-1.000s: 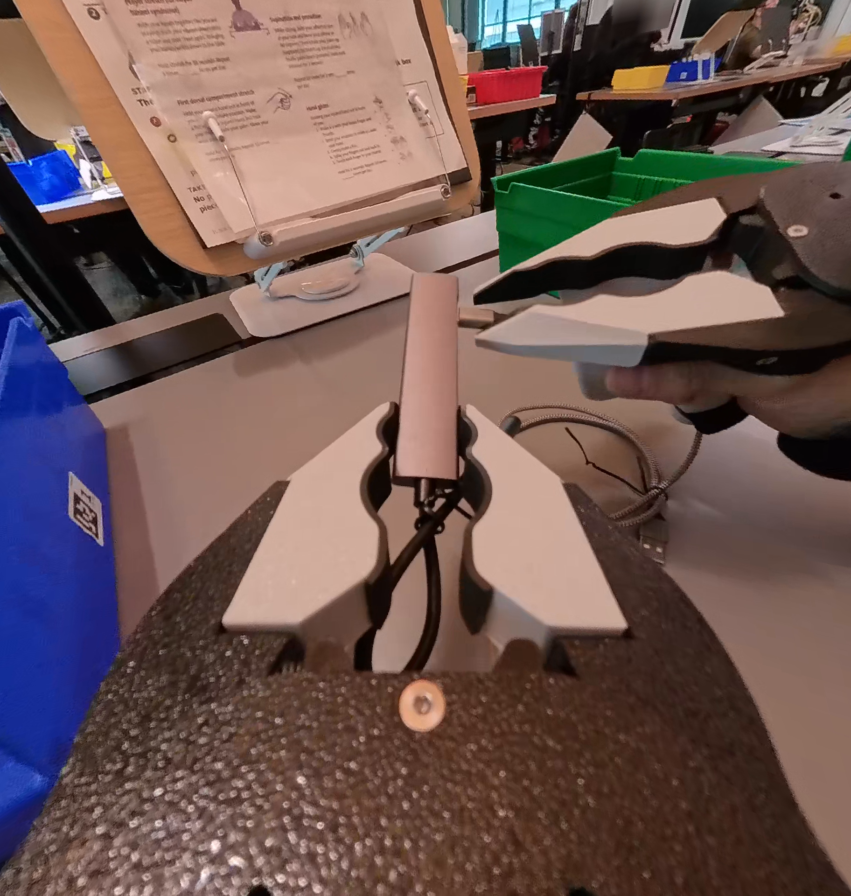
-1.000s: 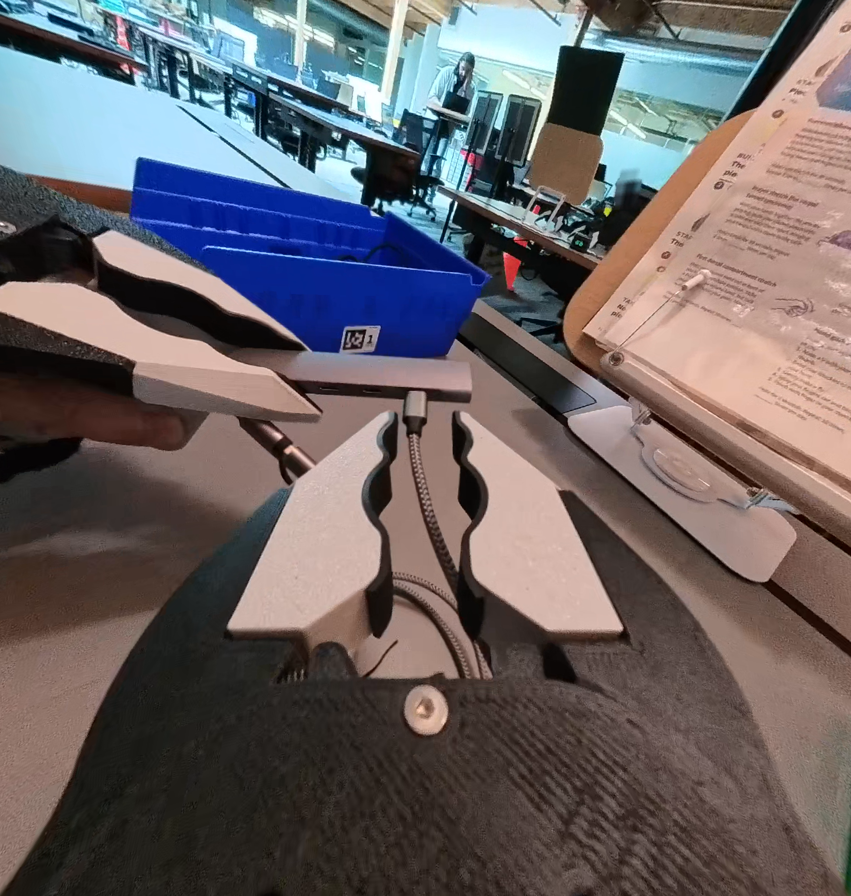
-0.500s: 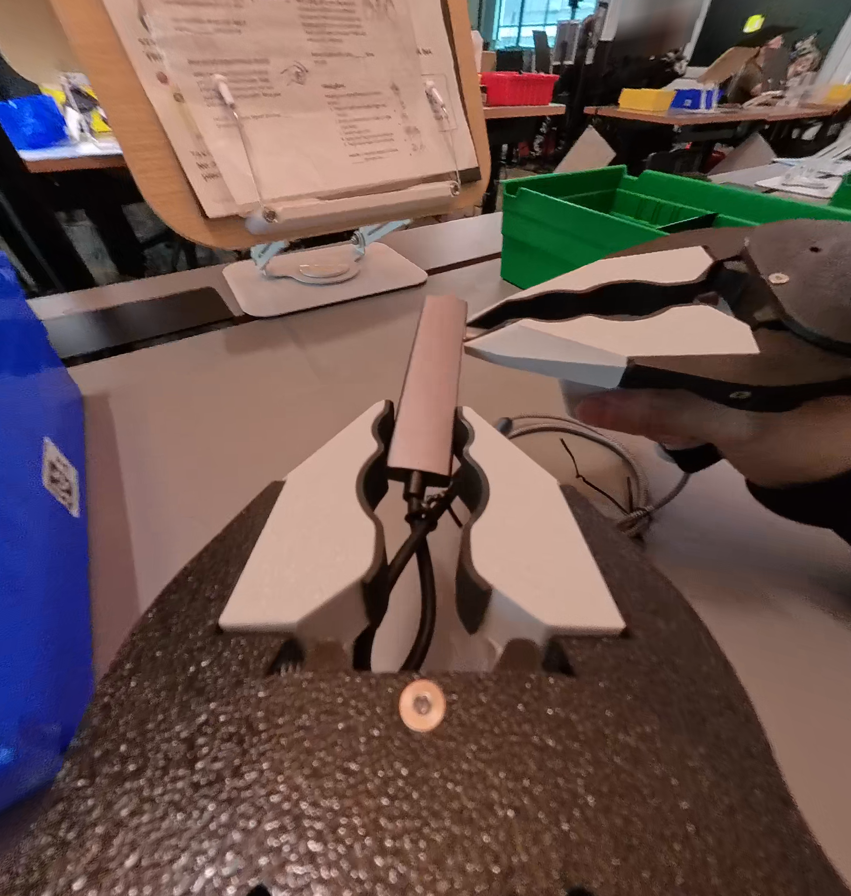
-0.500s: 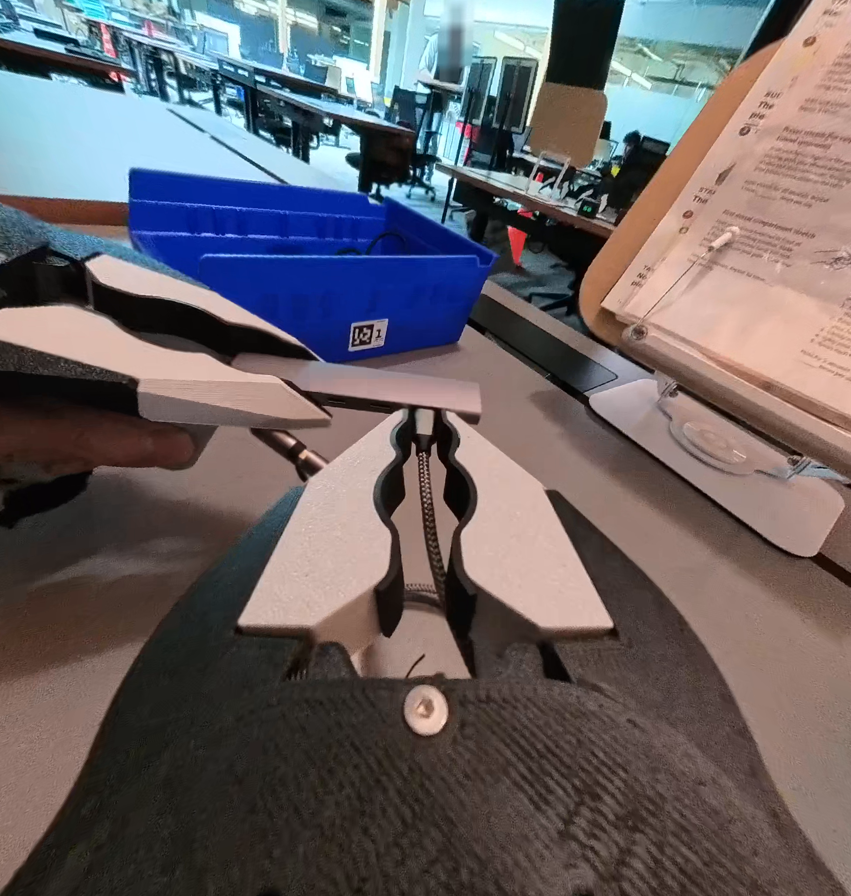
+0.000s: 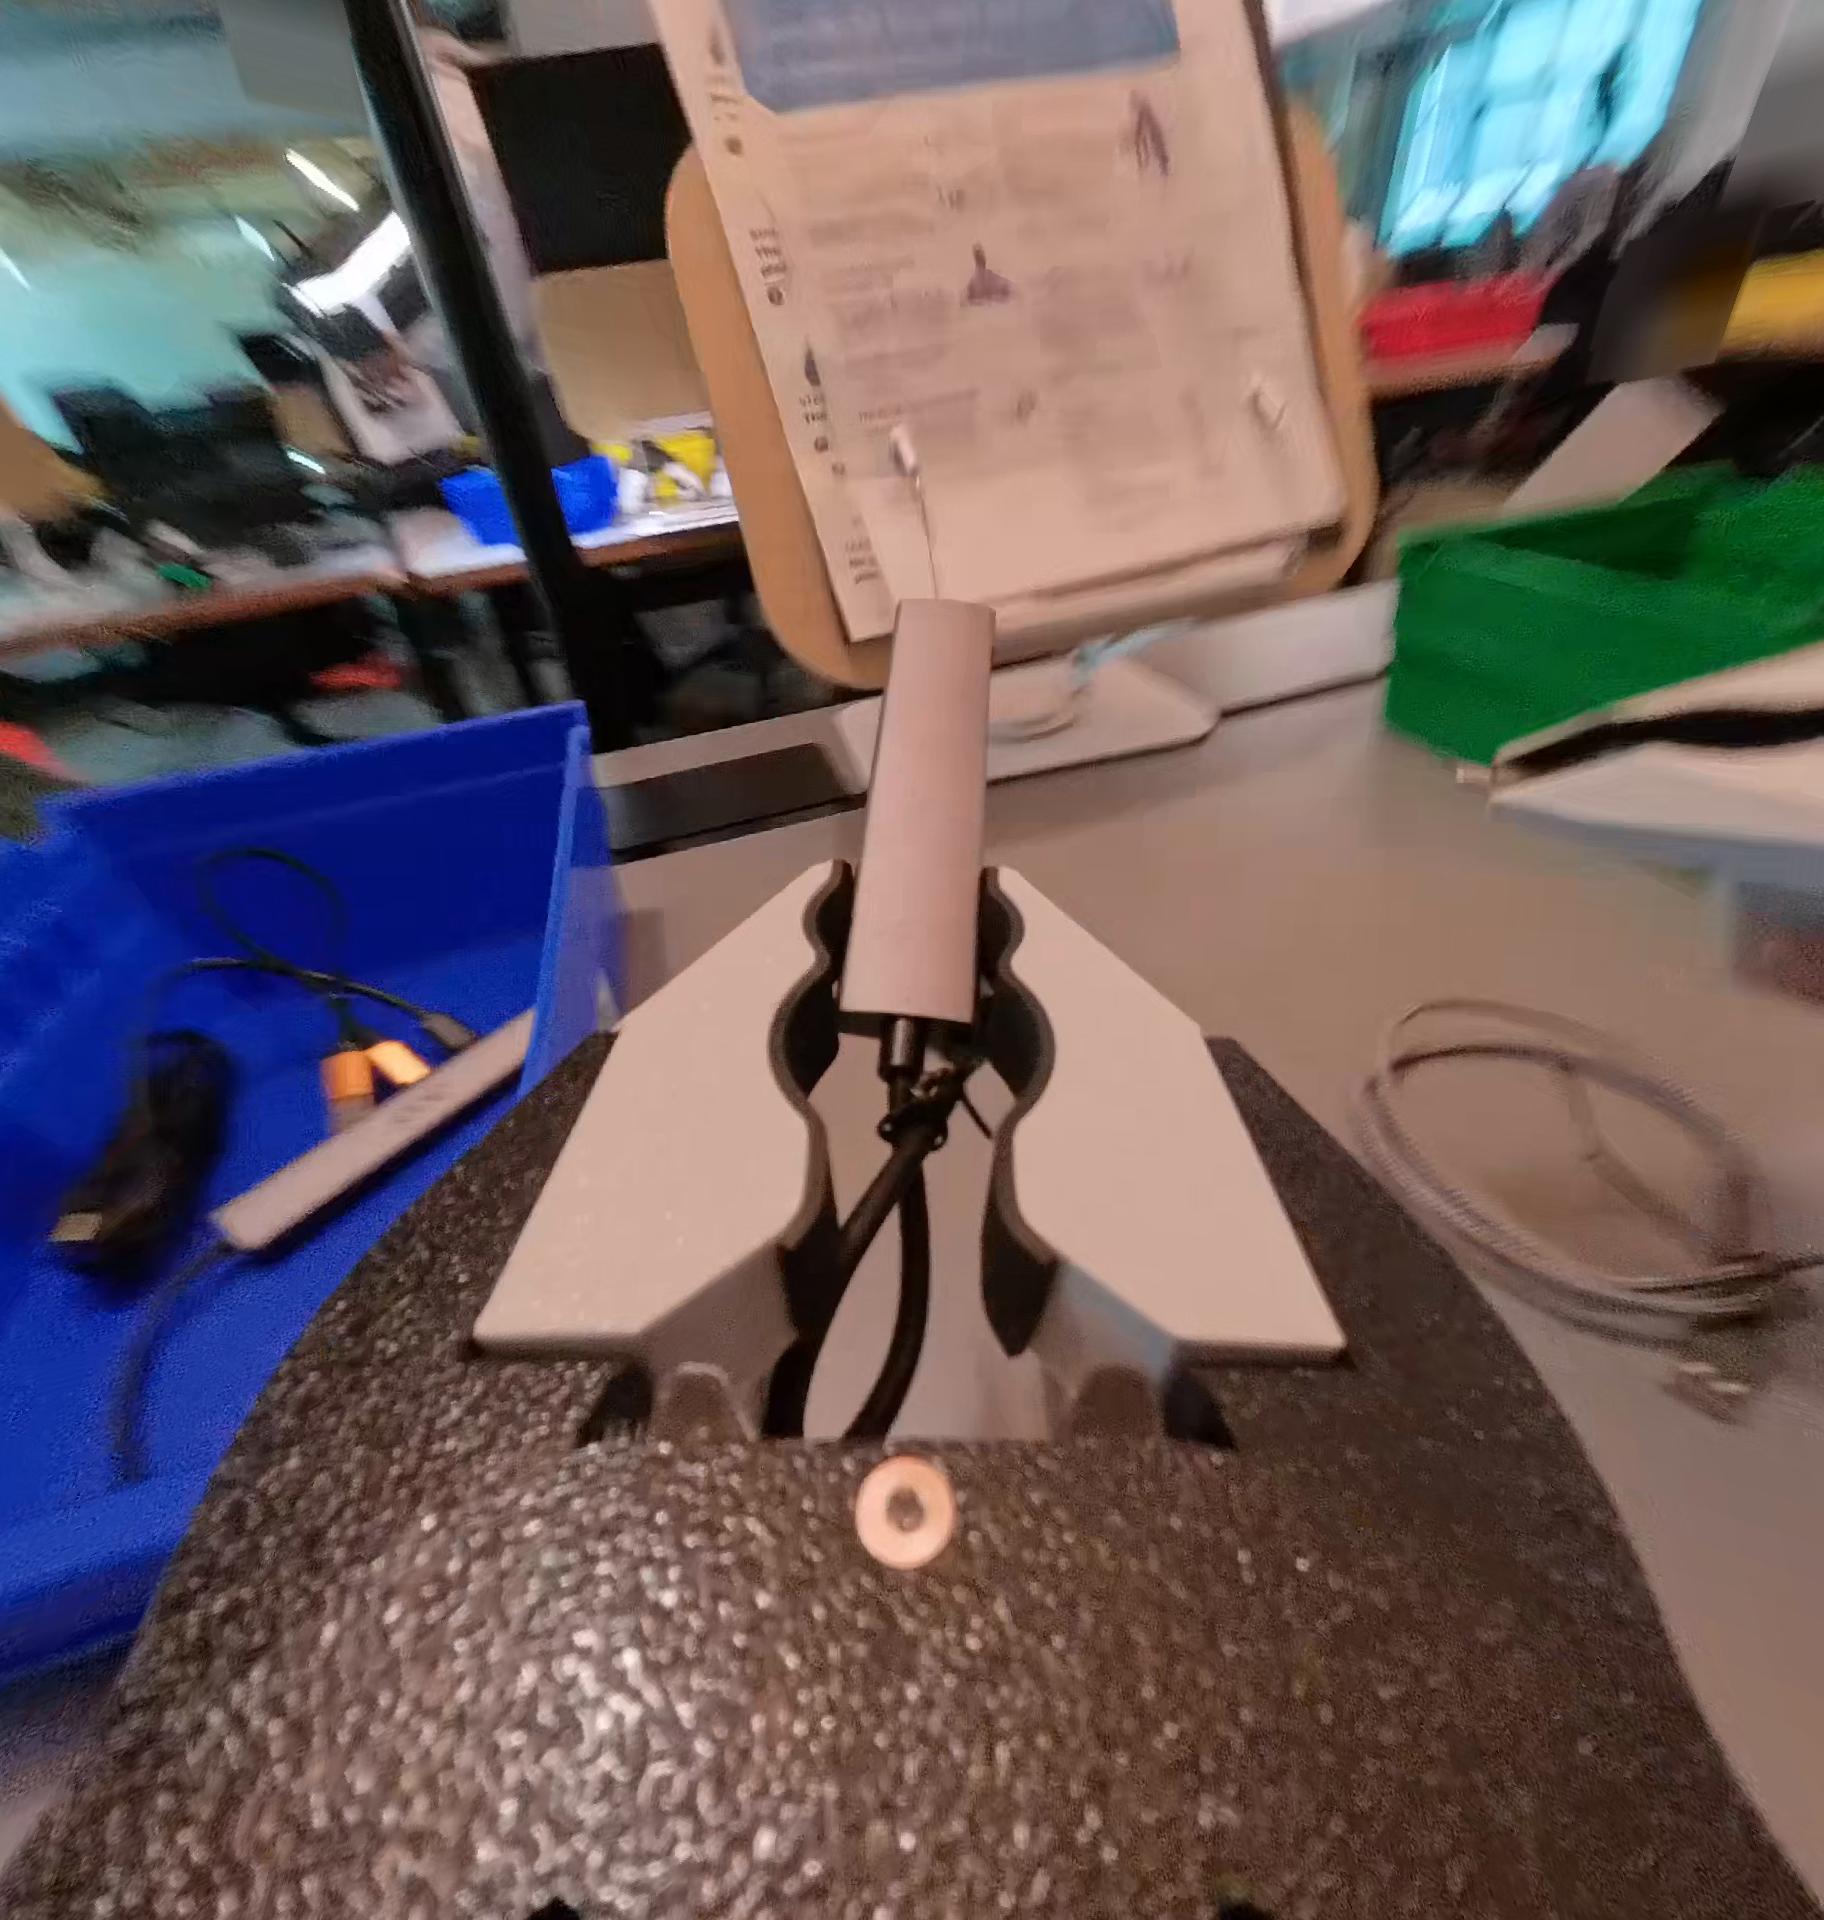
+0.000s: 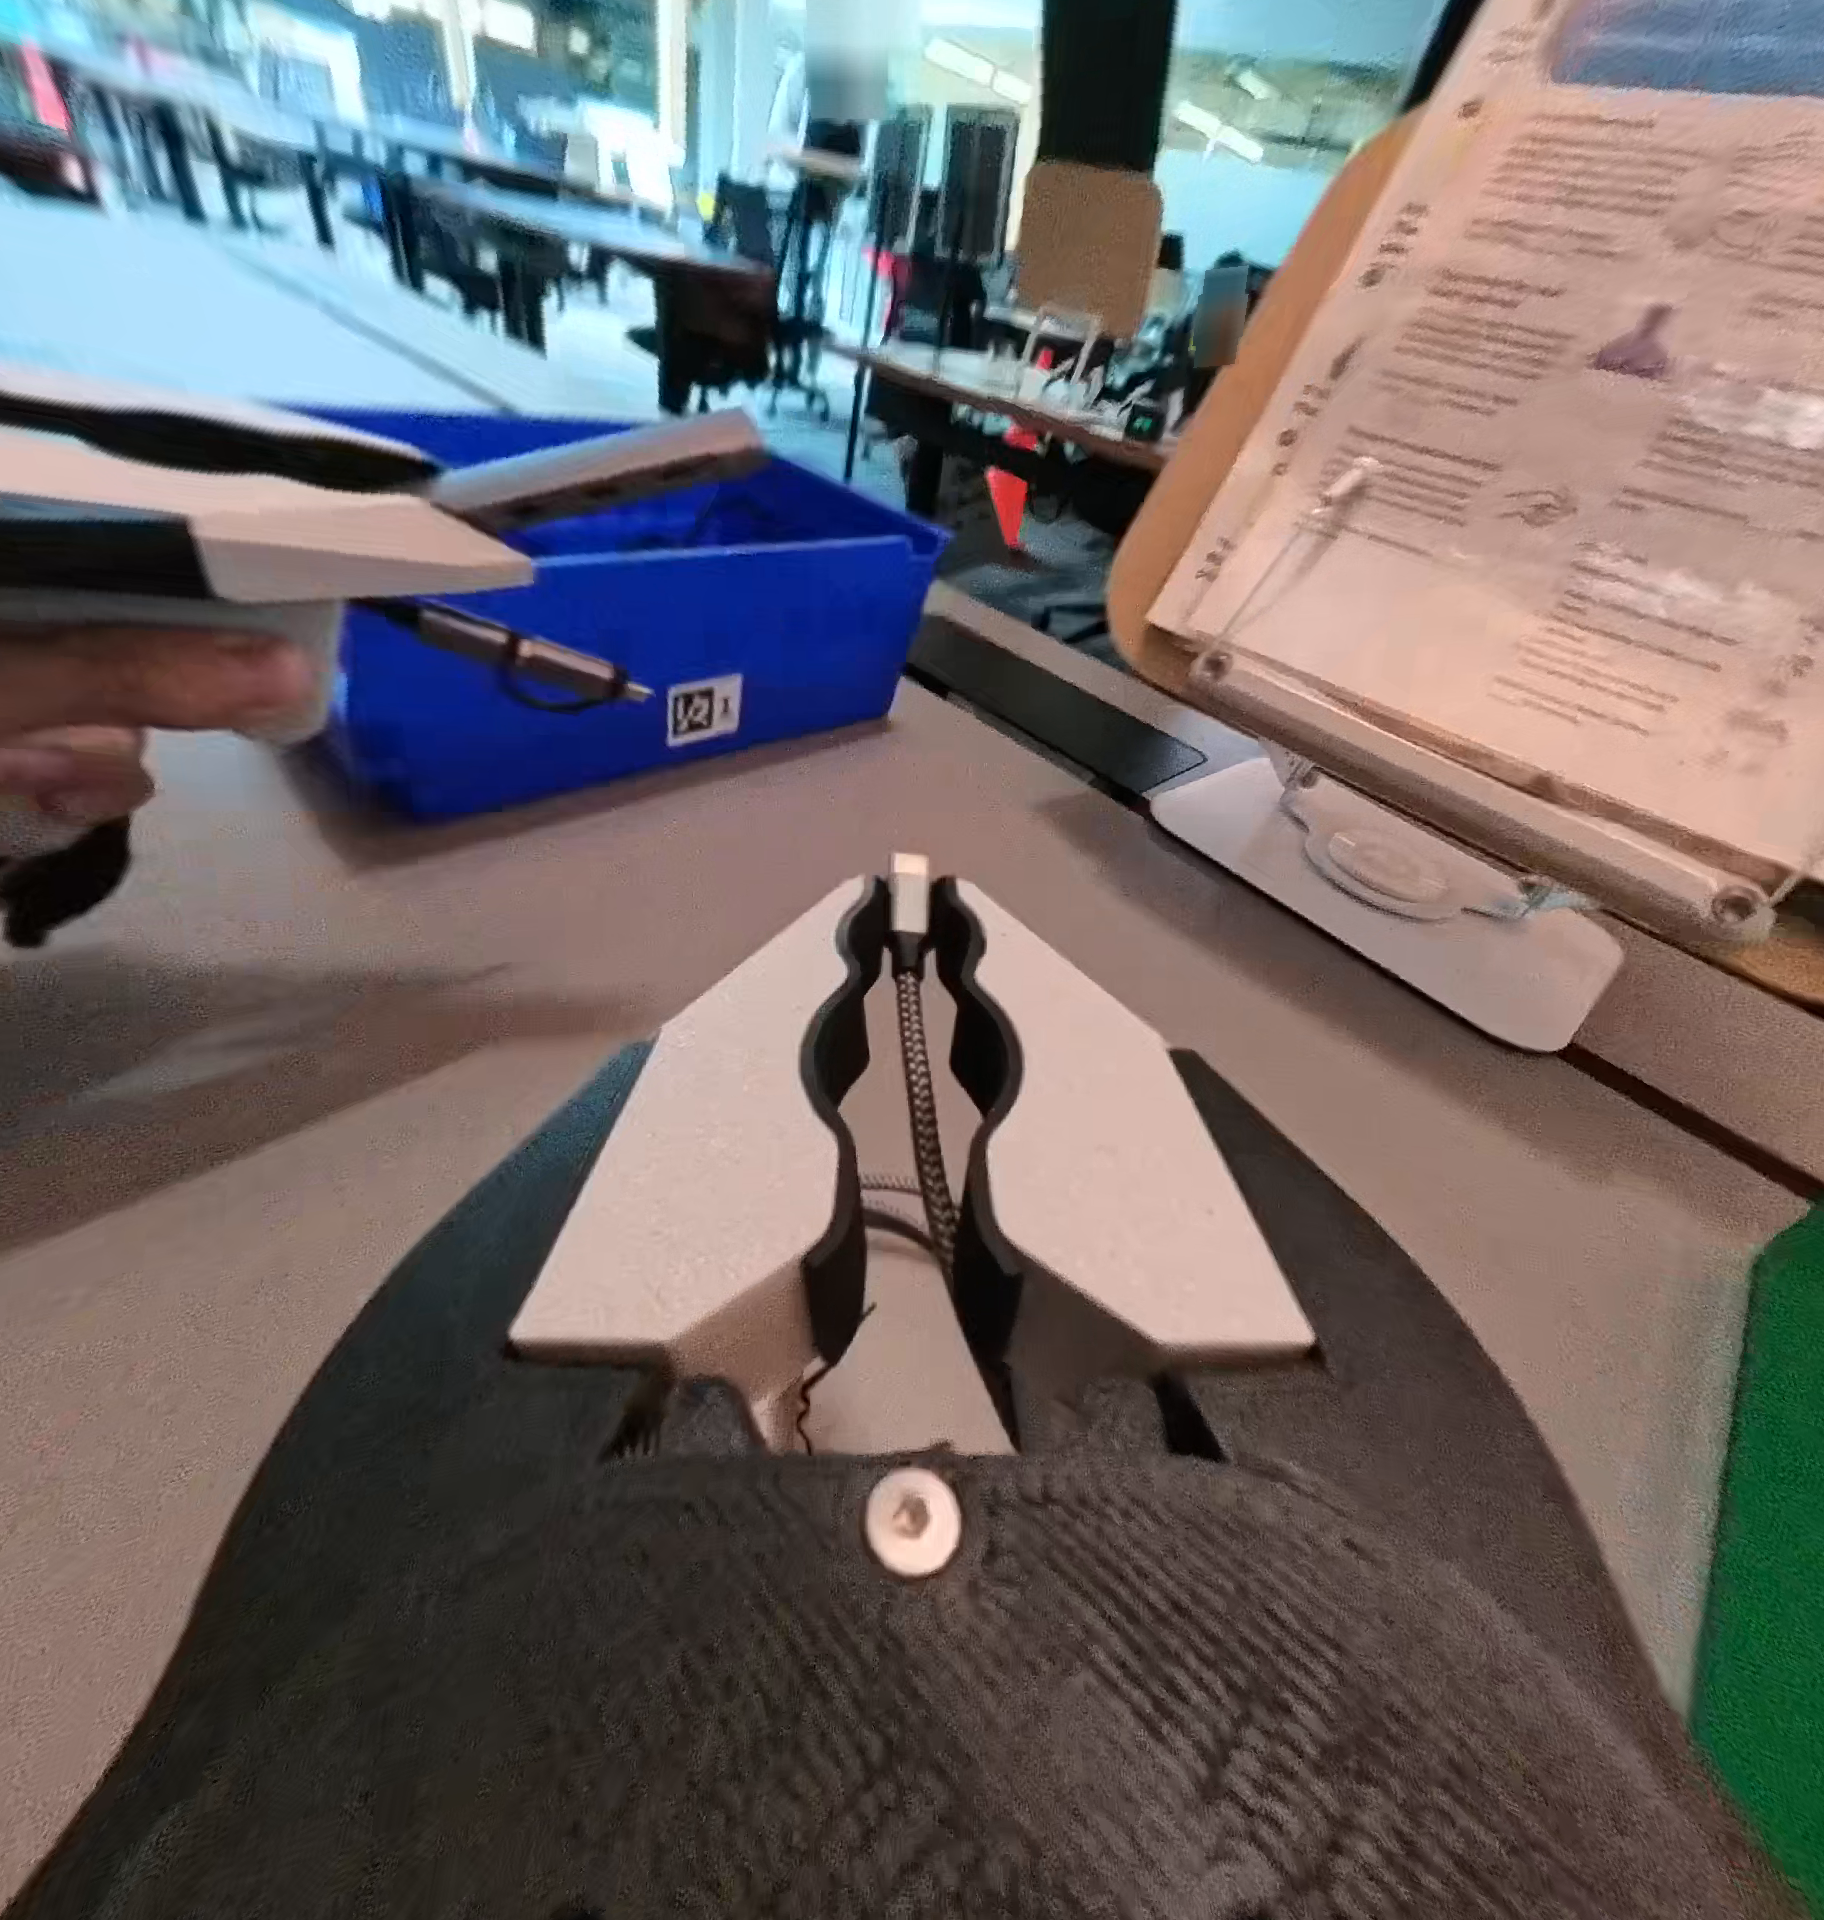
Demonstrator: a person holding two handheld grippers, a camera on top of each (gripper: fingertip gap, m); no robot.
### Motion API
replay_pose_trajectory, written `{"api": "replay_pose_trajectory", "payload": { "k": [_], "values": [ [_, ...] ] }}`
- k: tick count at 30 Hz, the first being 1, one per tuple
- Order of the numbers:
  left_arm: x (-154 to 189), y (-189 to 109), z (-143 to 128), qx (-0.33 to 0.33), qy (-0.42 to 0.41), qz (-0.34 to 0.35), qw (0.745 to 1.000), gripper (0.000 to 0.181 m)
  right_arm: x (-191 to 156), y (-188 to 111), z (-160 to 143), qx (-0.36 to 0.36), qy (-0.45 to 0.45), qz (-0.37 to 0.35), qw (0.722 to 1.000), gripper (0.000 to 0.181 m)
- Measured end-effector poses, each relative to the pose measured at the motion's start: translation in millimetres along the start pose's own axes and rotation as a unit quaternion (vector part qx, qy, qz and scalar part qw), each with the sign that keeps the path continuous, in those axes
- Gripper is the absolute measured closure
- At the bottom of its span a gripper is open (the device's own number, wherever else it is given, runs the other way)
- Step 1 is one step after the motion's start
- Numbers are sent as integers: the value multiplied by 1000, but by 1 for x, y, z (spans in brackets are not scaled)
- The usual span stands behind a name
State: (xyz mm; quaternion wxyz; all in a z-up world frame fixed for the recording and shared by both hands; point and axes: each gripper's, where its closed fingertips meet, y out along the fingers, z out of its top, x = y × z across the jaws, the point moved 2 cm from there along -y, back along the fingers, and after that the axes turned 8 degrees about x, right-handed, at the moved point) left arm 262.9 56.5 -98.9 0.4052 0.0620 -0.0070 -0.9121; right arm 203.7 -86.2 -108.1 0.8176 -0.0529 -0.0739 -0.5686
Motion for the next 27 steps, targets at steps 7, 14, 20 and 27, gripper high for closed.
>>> {"api": "replay_pose_trajectory", "payload": {
  "k": [7,14,20,27],
  "values": [
    [42,6,-4,11,34,-84,996,159,11,-20,39,75,-9,6,997,173],
    [34,8,-14,-9,-17,-100,995,159,50,-67,166,87,-88,13,992,174],
    [37,8,-16,-13,-38,-116,992,159,127,-109,239,80,-164,-88,979,172],
    [40,9,-17,-15,-44,-123,991,159,186,-141,300,106,-177,-137,969,172]
  ]
}}
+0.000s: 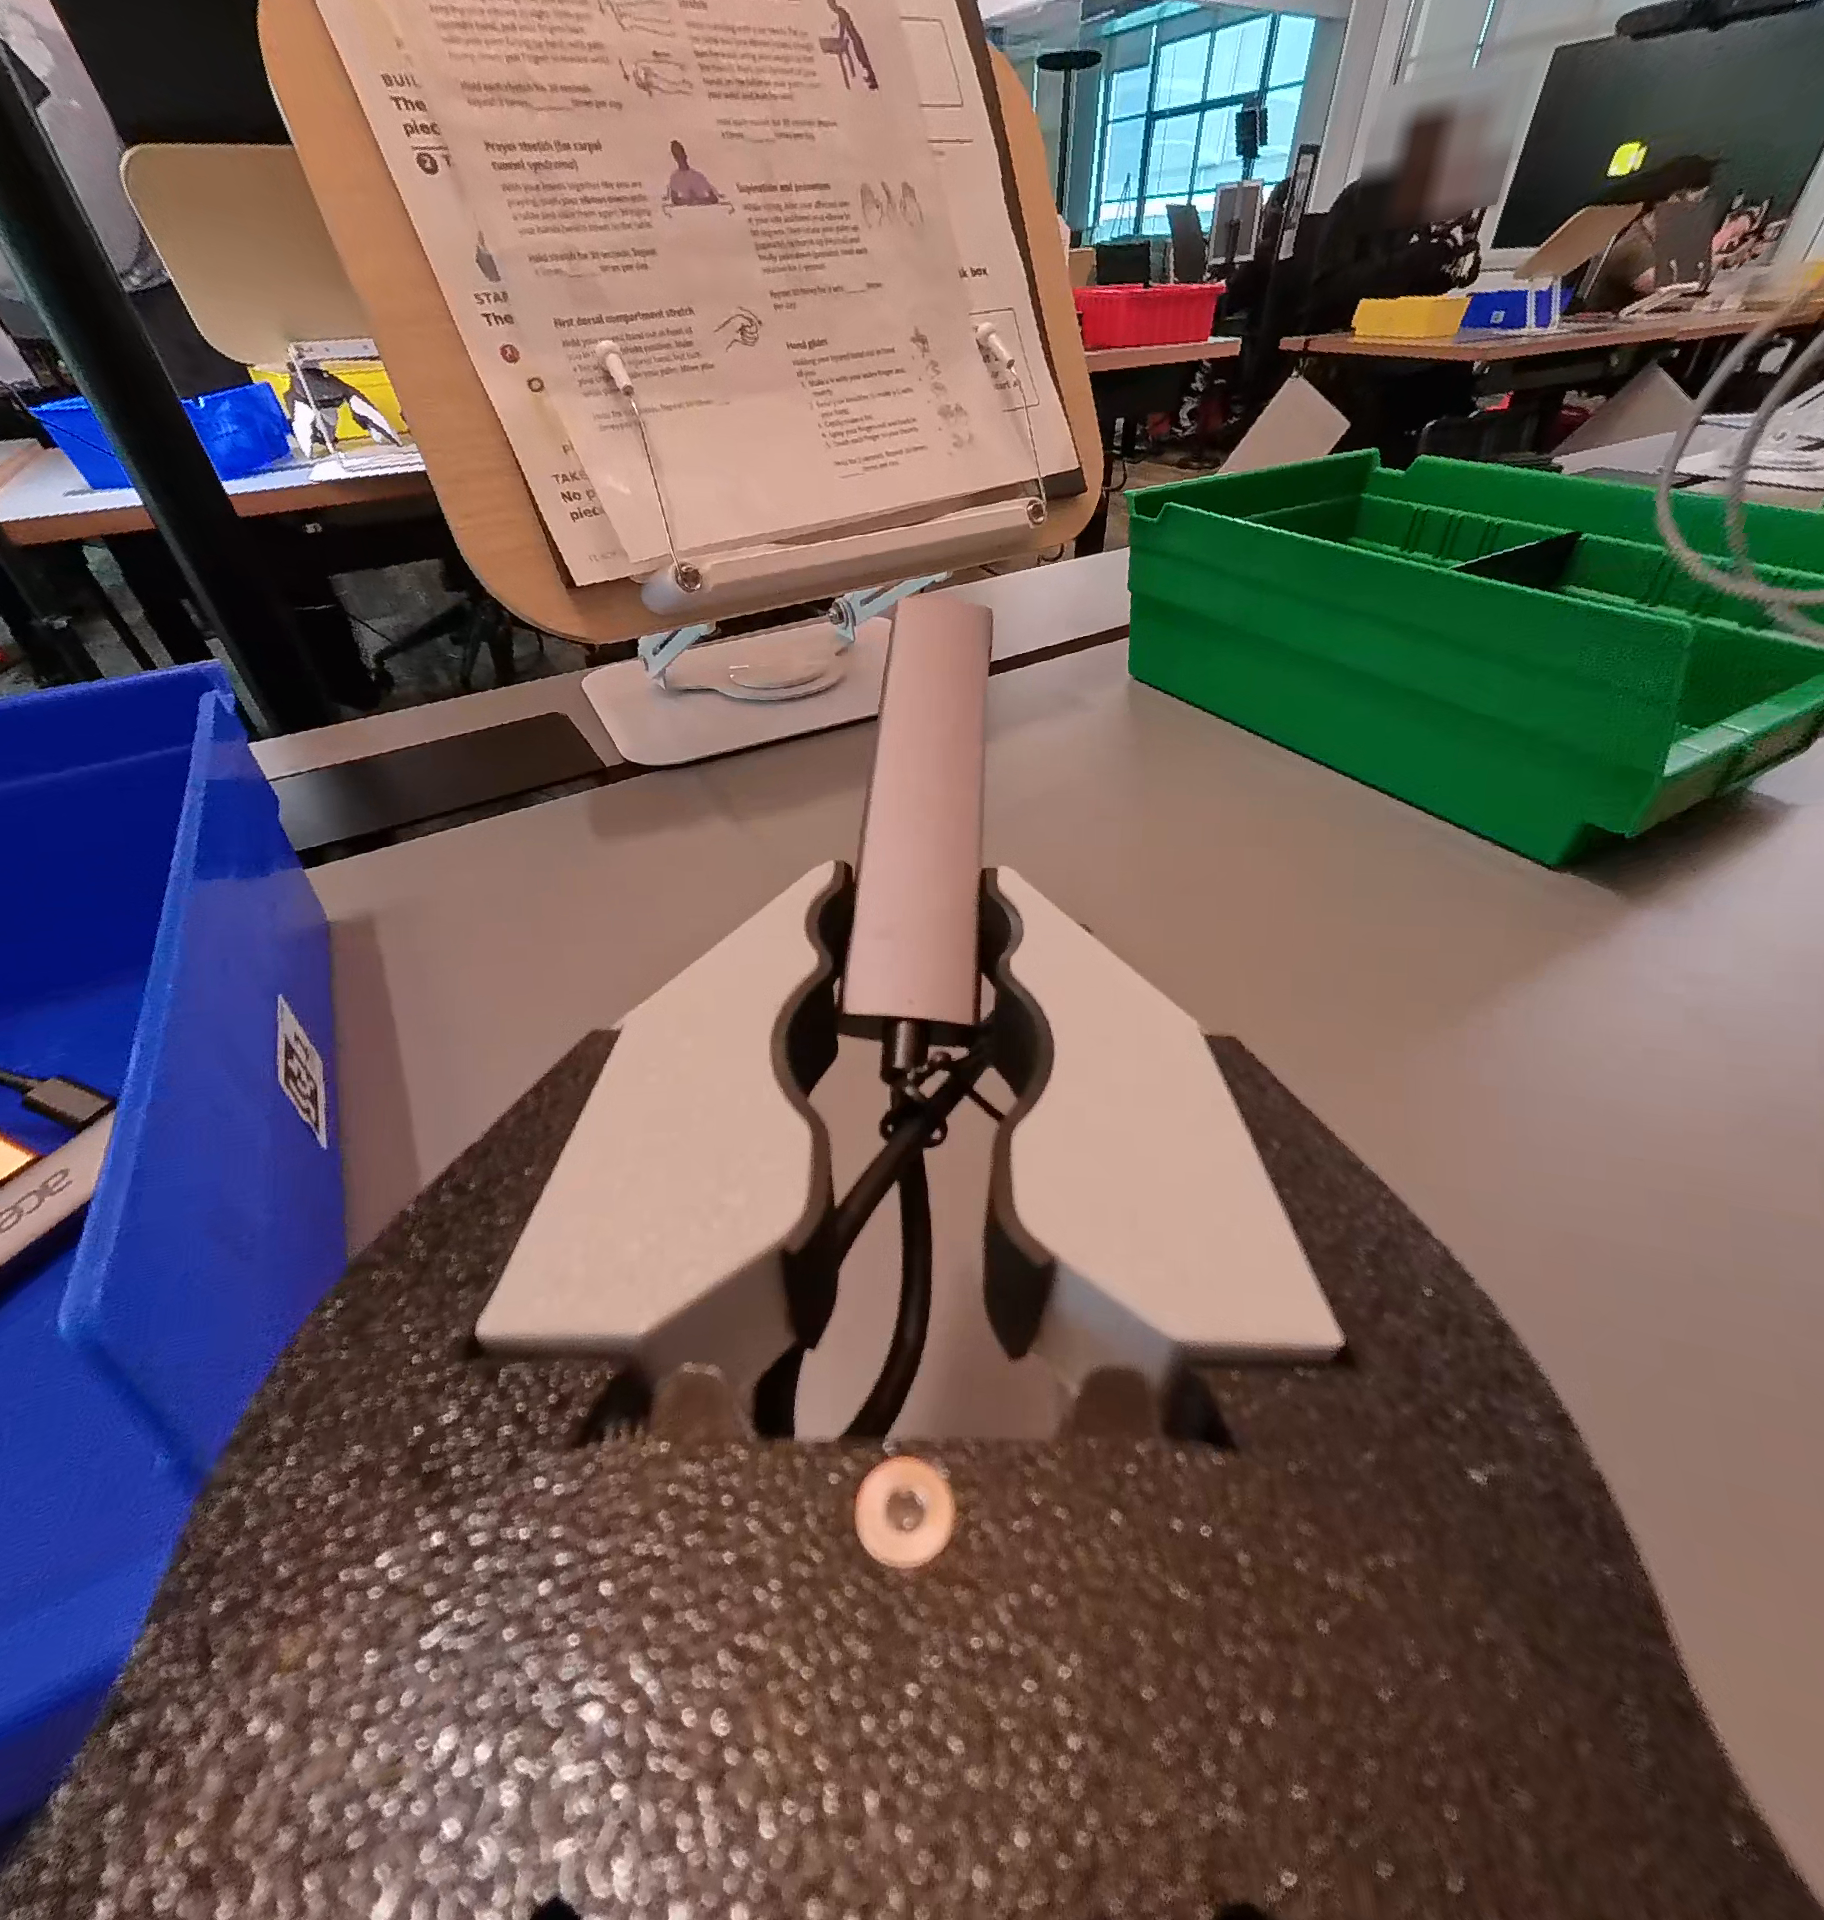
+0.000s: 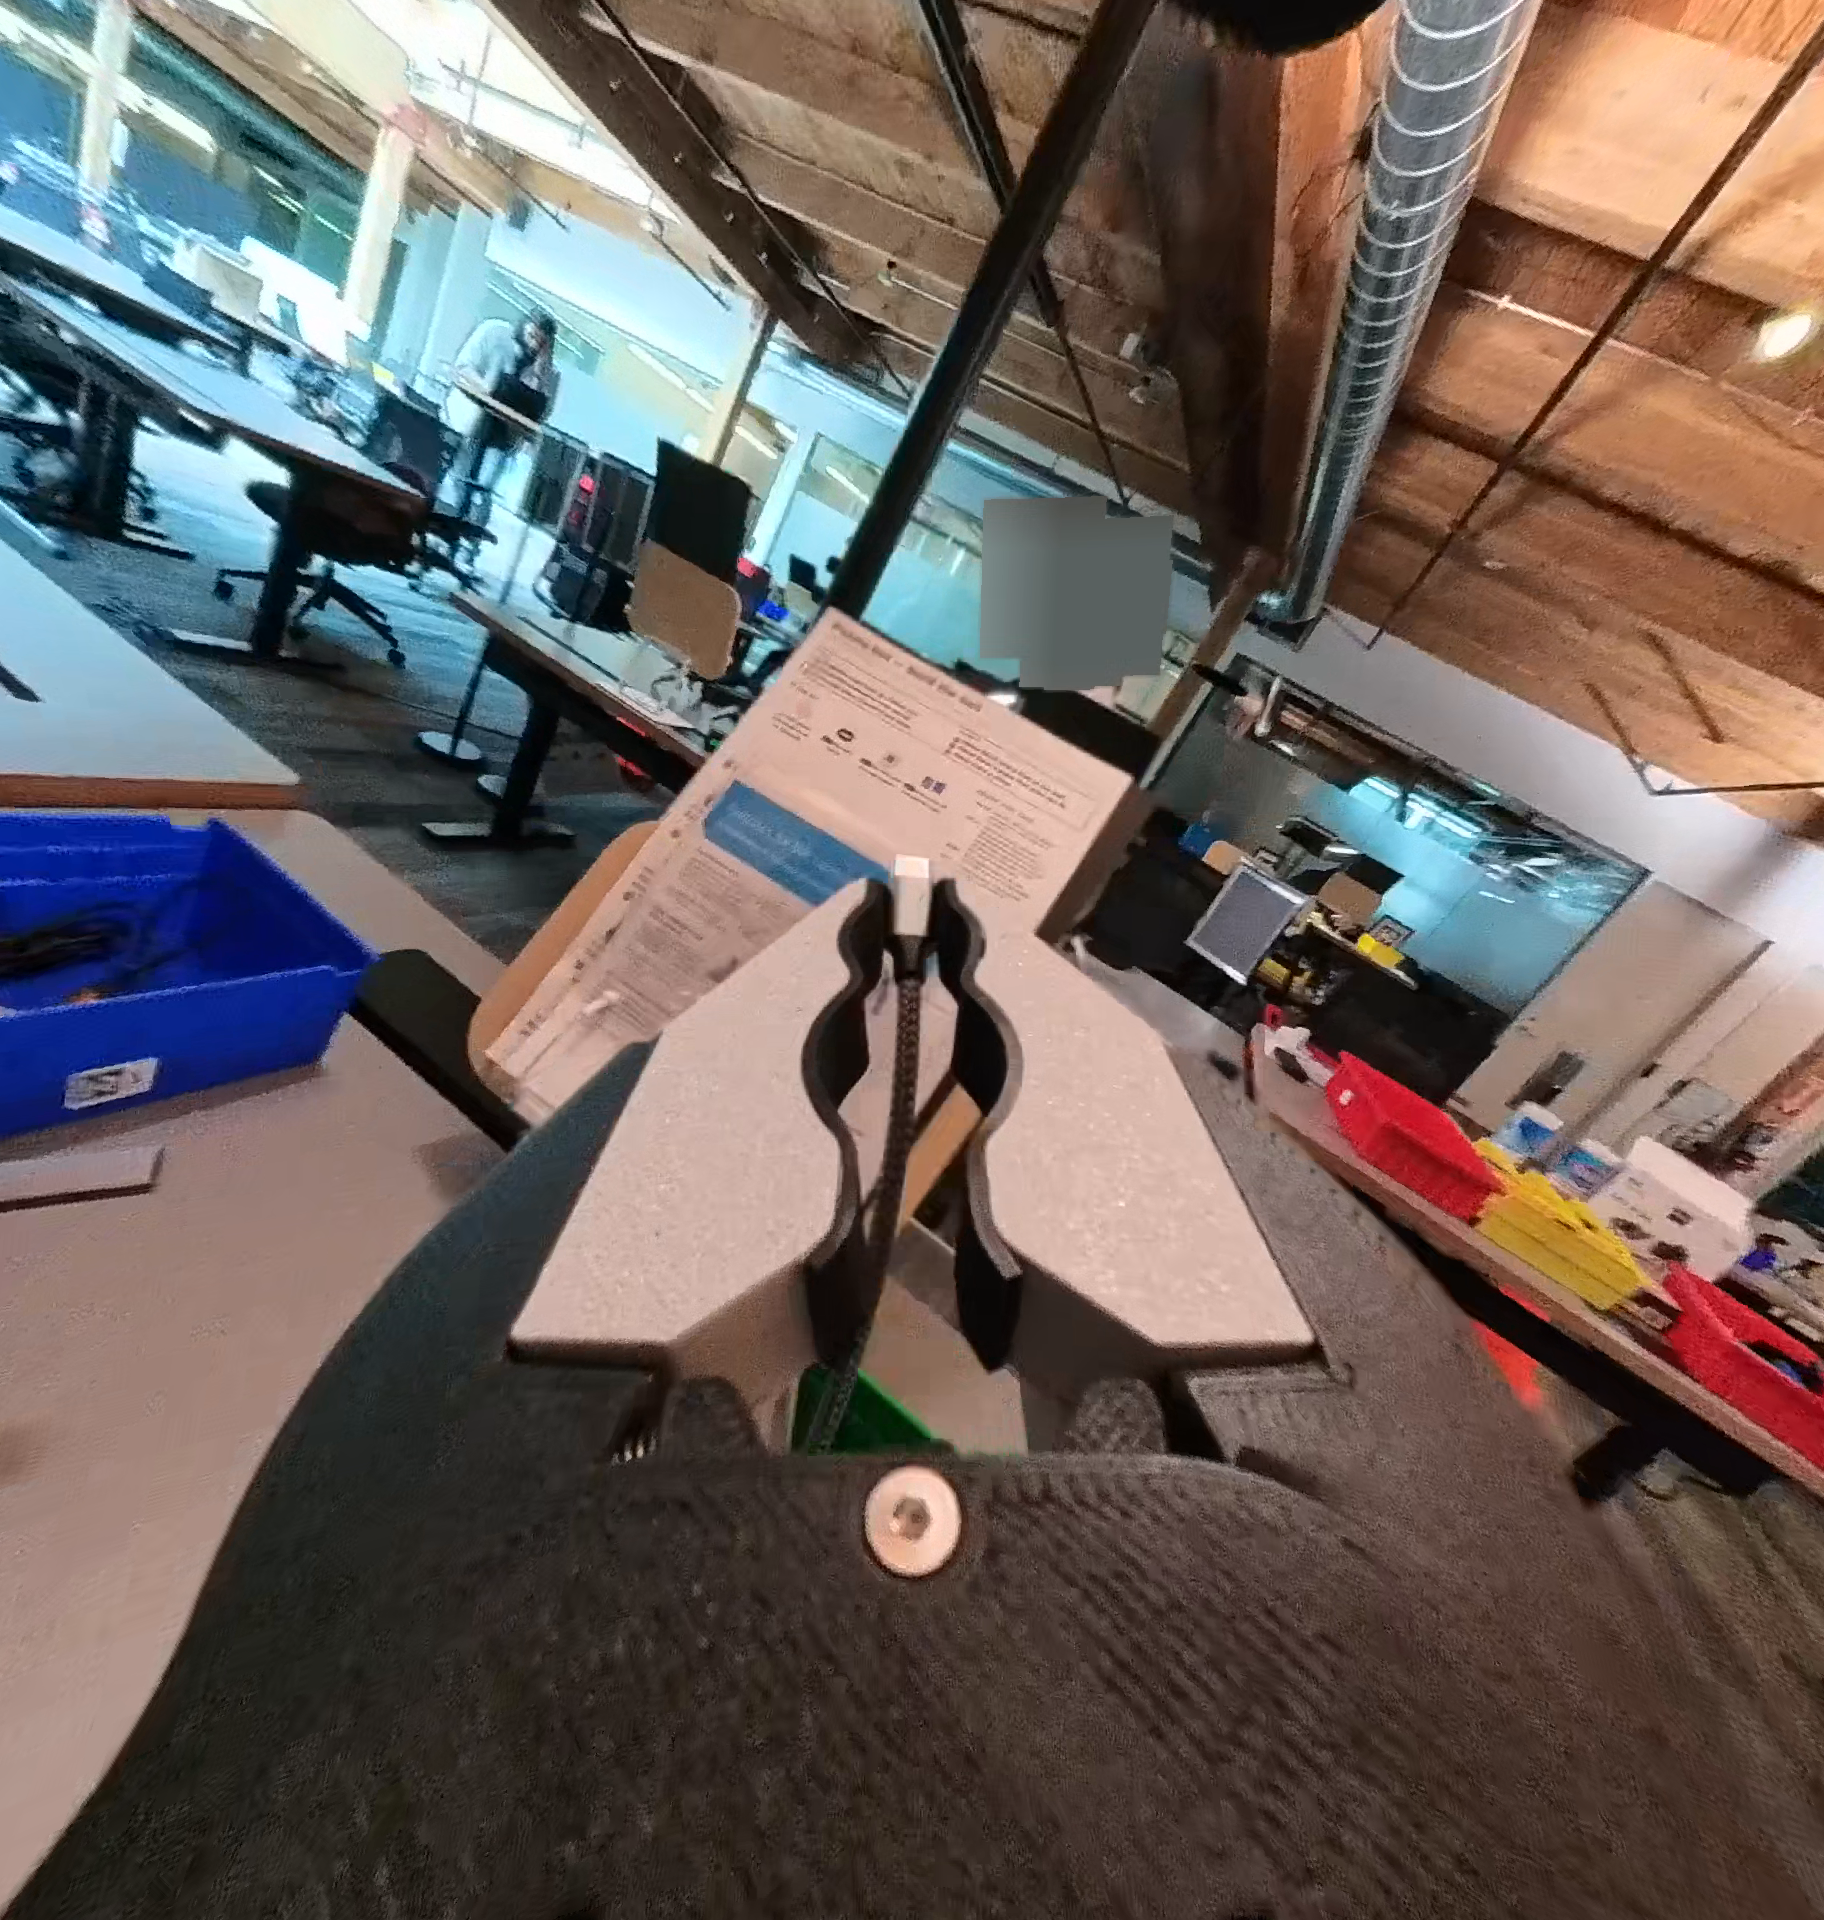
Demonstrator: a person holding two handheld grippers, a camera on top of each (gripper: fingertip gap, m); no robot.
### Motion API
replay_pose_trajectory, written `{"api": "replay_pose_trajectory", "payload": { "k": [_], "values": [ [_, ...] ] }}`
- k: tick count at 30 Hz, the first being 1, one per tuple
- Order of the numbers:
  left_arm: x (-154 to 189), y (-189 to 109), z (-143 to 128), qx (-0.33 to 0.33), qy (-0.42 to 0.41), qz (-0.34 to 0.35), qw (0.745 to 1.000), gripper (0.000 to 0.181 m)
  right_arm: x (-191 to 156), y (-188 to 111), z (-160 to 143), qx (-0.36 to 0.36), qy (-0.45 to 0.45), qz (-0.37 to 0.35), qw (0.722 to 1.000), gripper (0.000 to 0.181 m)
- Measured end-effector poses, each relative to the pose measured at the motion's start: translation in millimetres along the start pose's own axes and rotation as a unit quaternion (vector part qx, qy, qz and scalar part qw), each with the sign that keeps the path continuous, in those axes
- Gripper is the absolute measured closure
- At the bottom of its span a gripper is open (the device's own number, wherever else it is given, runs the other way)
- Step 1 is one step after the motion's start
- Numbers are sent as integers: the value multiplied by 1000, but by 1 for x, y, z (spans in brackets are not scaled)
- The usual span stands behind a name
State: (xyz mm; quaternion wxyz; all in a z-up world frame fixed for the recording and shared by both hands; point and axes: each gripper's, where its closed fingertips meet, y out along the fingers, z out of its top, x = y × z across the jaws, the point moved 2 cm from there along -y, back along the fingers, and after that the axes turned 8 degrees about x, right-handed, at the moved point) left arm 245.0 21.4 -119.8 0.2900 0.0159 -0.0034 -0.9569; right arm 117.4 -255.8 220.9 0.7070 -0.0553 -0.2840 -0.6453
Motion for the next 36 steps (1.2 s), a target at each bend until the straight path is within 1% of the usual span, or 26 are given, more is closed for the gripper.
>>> {"api": "replay_pose_trajectory", "payload": {
  "k": [2,3,5,7,8,9,10,11,13,14,15,16,18,19,20,22,23,25,26,28,29,30,31,32,35,36],
  "values": [
    [0,1,-1,-2,-3,-2,1000,159,25,2,-14,-41,-47,-33,997,173],
    [1,1,-1,-2,-5,-4,1000,159,35,3,-28,-63,-59,-41,995,173],
    [2,1,-2,-3,-6,-7,1000,159,42,4,-68,-103,-40,-33,993,173],
    [3,2,-4,-7,-5,-8,1000,159,36,1,-106,-119,-19,-10,993,173],
    [3,2,-4,-7,-7,-9,1000,159,35,-2,-123,-131,-22,-11,991,173],
    [3,2,-4,-7,-7,-10,1000,159,32,-4,-136,-135,-23,-8,991,172],
    [4,2,-4,-7,-7,-11,1000,159,26,-6,-144,-128,-20,7,992,172],
    [4,2,-4,-8,-6,-12,1000,159,23,-7,-151,-127,-21,7,992,172],
    [5,3,-6,-11,-7,-14,1000,159,23,-13,-173,-164,-42,-6,986,172],
    [6,3,-6,-12,-7,-16,1000,159,19,-17,-189,-192,-45,-2,980,172],
    [6,3,-6,-11,-7,-17,1000,159,9,-22,-209,-229,-33,20,973,172],
    [7,3,-6,-11,-6,-18,1000,159,-9,-30,-234,-280,-7,61,958,173],
    [8,4,-7,-12,-9,-21,1000,159,-41,-54,-282,-378,34,117,918,173],
    [8,4,-7,-12,-11,-23,1000,159,-55,-68,-304,-424,36,139,894,173],
    [9,4,-7,-12,-12,-24,1000,159,-66,-82,-324,-461,20,153,874,173],
    [10,4,-7,-12,-11,-27,1000,159,-78,-101,-356,-512,-33,168,842,169],
    [11,4,-8,-14,-10,-28,999,159,-84,-104,-363,-522,-48,172,834,167],
    [13,4,-9,-17,-7,-31,999,159,-91,-96,-361,-513,-52,177,838,154],
    [14,4,-9,-17,-5,-32,999,159,-91,-88,-354,-502,-51,176,845,146],
    [14,4,-9,-18,-7,-33,999,159,-80,-72,-334,-481,-69,154,861,137],
    [13,4,-10,-18,-9,-33,999,159,-74,-68,-326,-482,-79,156,858,130],
    [14,4,-10,-19,-11,-35,999,159,-67,-66,-321,-495,-92,159,849,124],
    [14,5,-10,-19,-12,-36,999,159,-57,-64,-315,-503,-111,152,843,123],
    [15,5,-10,-19,-13,-37,999,159,-52,-60,-308,-499,-118,146,846,125],
    [17,5,-10,-19,-11,-42,999,159,-52,-56,-287,-486,-64,139,860,127],
    [18,5,-10,-19,-12,-44,999,159,-59,-55,-280,-476,-33,141,867,125]
  ]
}}
